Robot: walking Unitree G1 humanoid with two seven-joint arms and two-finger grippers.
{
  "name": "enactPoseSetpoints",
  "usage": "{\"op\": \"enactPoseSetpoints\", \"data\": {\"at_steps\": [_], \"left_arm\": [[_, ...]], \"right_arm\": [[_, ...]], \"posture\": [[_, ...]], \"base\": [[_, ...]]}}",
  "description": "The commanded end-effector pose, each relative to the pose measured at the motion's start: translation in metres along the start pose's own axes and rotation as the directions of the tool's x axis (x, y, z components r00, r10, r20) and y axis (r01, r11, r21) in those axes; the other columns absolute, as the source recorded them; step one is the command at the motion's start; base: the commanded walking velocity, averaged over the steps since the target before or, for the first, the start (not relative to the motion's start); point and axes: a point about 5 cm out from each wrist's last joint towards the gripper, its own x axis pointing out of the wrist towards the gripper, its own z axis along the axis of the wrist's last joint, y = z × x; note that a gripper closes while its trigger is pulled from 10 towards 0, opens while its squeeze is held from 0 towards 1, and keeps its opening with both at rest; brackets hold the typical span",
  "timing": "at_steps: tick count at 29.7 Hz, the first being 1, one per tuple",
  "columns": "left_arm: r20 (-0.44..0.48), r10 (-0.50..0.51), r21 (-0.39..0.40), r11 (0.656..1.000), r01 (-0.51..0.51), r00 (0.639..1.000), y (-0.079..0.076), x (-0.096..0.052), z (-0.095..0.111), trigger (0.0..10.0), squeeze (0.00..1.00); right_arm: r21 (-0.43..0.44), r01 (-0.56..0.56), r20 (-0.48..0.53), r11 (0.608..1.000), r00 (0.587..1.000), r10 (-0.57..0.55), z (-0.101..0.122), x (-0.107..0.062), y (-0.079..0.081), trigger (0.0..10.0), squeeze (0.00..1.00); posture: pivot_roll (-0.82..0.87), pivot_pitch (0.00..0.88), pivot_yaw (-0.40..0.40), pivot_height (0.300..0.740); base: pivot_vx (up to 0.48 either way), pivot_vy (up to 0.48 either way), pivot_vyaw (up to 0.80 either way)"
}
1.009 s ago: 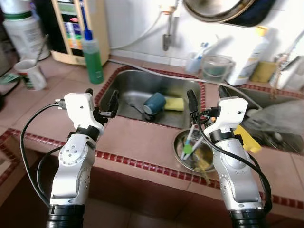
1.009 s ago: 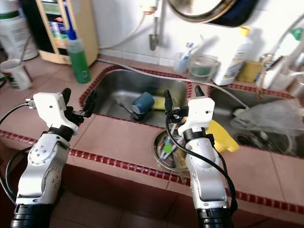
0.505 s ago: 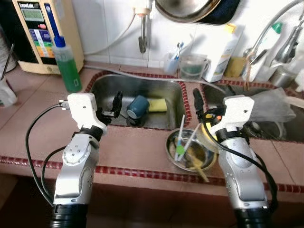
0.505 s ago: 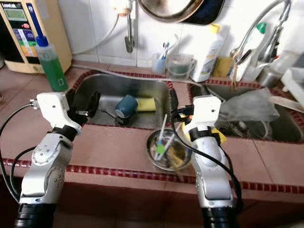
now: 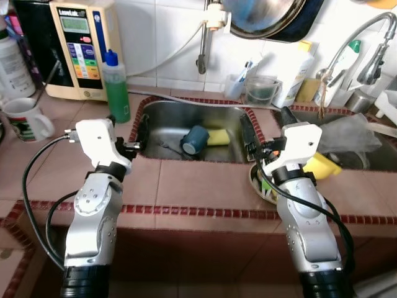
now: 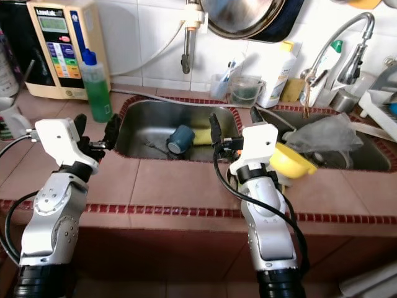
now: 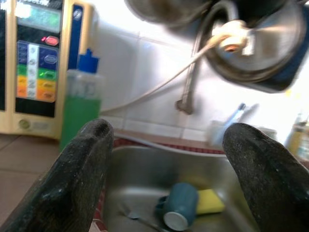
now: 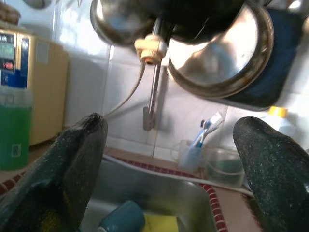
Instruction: Kitchen organization
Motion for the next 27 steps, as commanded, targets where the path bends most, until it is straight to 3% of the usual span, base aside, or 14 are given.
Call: {"op": "enactPoseSetpoints", "data": {"at_steps": [1, 8, 17, 19, 24, 27], "left_arm": [[0.008, -0.016, 0.015, 1.000, 0.015, 1.000, -0.003, 0.001, 0.003, 10.0, 0.00], [0.017, -0.068, 0.014, 0.998, 0.067, 0.998, -0.006, -0.001, 0.004, 10.0, 0.00], [0.046, -0.106, 0.074, 0.992, 0.102, 0.993, -0.009, -0.004, 0.008, 10.0, 0.00], [0.034, -0.087, 0.037, 0.996, 0.086, 0.996, -0.009, -0.004, 0.006, 10.0, 0.00], [0.024, -0.112, 0.077, 0.991, 0.110, 0.993, -0.011, -0.005, 0.006, 10.0, 0.00], [0.022, -0.141, 0.054, 0.989, 0.140, 0.990, -0.013, -0.005, 0.006, 10.0, 0.00]], "right_arm": [[-0.001, 0.004, 0.007, 1.000, 1.000, -0.004, 0.001, 0.000, -0.002, 10.0, 0.00], [0.004, 0.000, 0.008, 1.000, 1.000, 0.000, 0.001, 0.000, -0.002, 10.0, 0.00], [0.011, -0.007, 0.010, 1.000, 1.000, 0.007, 0.001, 0.001, 0.000, 10.0, 0.00], [0.013, -0.009, 0.010, 1.000, 1.000, 0.009, 0.001, 0.001, 0.001, 10.0, 0.00], [0.016, -0.008, 0.010, 1.000, 1.000, 0.008, 0.001, 0.000, 0.002, 10.0, 0.00], [0.020, -0.009, 0.011, 1.000, 1.000, 0.009, 0.000, 0.000, 0.003, 10.0, 0.00]], "posture": [[-0.02, 0.000, -0.041, 0.740], [-0.02, 0.000, -0.042, 0.740], [-0.02, 0.000, -0.040, 0.740], [-0.01, 0.000, -0.038, 0.740], [-0.01, 0.000, -0.035, 0.740], [-0.01, 0.000, -0.030, 0.740]], "base": [[0.000, 0.000, 0.00], [0.000, 0.000, 0.00], [0.000, -0.444, 0.00], [0.000, 0.000, 0.00], [0.000, 0.000, 0.00], [0.000, 0.000, 0.00]]}}
